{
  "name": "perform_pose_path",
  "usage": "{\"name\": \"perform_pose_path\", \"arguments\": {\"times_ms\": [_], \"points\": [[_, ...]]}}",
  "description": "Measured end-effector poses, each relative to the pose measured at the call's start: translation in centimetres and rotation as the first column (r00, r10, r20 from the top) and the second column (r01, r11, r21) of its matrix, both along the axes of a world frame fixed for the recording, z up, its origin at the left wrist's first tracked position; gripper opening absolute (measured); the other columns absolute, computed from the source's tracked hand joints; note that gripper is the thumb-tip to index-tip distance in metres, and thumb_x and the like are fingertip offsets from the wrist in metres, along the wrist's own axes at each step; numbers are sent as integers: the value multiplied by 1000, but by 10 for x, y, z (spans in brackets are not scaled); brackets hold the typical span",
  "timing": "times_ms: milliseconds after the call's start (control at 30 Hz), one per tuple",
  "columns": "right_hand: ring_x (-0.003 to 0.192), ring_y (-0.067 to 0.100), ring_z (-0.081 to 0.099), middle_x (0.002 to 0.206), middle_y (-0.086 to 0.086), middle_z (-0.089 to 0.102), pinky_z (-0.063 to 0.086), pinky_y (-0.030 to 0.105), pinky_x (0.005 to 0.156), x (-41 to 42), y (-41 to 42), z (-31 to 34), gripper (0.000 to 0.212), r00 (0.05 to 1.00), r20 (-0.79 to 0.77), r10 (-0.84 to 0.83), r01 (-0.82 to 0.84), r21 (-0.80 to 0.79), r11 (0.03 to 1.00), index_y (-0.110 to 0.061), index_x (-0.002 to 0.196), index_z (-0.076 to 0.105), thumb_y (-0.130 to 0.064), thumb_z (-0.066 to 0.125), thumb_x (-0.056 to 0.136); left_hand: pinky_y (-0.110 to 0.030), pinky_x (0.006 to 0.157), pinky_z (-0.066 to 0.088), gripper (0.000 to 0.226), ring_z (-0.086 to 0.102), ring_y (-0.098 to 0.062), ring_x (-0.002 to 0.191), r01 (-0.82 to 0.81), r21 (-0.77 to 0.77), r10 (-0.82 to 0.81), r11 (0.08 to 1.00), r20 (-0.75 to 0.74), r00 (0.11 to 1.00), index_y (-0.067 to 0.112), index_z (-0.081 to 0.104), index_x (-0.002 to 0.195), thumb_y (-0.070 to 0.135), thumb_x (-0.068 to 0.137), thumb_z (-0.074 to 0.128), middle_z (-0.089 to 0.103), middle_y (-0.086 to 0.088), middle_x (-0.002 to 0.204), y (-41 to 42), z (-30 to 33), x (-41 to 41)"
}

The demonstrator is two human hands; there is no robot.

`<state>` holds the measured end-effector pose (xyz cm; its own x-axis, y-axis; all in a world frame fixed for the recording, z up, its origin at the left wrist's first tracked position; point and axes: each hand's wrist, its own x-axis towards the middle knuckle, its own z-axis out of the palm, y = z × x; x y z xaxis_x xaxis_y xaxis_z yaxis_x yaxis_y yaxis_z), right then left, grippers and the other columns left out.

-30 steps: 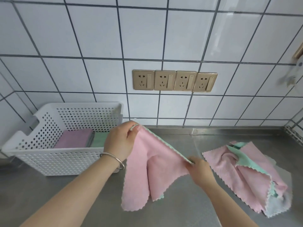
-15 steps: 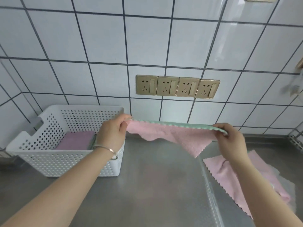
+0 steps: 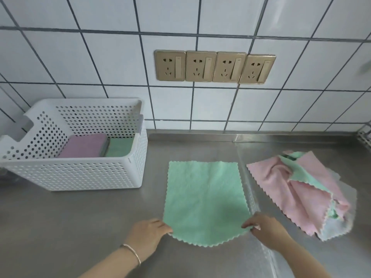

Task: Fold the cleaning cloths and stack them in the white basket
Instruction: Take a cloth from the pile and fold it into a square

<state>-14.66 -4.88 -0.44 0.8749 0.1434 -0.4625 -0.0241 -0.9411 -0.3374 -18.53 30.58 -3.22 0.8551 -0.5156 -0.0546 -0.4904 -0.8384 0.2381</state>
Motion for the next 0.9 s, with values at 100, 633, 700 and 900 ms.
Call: {"name": "perform_pose_path", "arguments": {"times_ms": [100, 633, 700, 900], "points": [[97, -1, 49, 86, -25, 49, 42, 18, 87, -3, 3, -1, 42, 984, -165, 70, -75, -22, 997, -62, 64, 49, -26, 56, 84, -8, 45, 40, 29, 58, 7, 61, 49, 68, -38, 996, -151, 988, 43, 65, 72, 30, 46, 62, 62, 28, 69, 6, -14, -10], [72, 23, 58, 80, 3, 58, 41, 26, 60, 121, 31, -31, 10, 870, -35, -491, 489, -50, 871, -17, 79, 56, -19, 47, 83, -29, 63, 50, 29, 59, -21, 53, -949, -171, 676, 266, -668, 310, 9, 58, 106, 30, 86, 59, 63, 2, 48, -27, -36, 155], [60, 21, 53, 73, 5, 57, 35, 21, 50, 127, 33, -41, 11, 836, -34, -547, 543, -91, 835, -13, 77, 57, -15, 47, 81, -24, 56, 46, 26, 57, -14, 49, -947, -131, 710, 292, -634, 307, 10, 61, 105, 28, 87, 57, 60, 4, 42, -33, -39, 165], [80, 27, 62, 92, 10, 66, 42, 27, 61, 131, 37, -67, 26, 804, 77, -590, 593, -177, 785, -10, 100, 63, -25, 42, 91, -20, 52, 42, 22, 57, -12, 49, -957, -74, 797, 281, -538, 275, 10, 59, 104, 17, 95, 40, 59, 2, 48, -36, -45, 175]]}}
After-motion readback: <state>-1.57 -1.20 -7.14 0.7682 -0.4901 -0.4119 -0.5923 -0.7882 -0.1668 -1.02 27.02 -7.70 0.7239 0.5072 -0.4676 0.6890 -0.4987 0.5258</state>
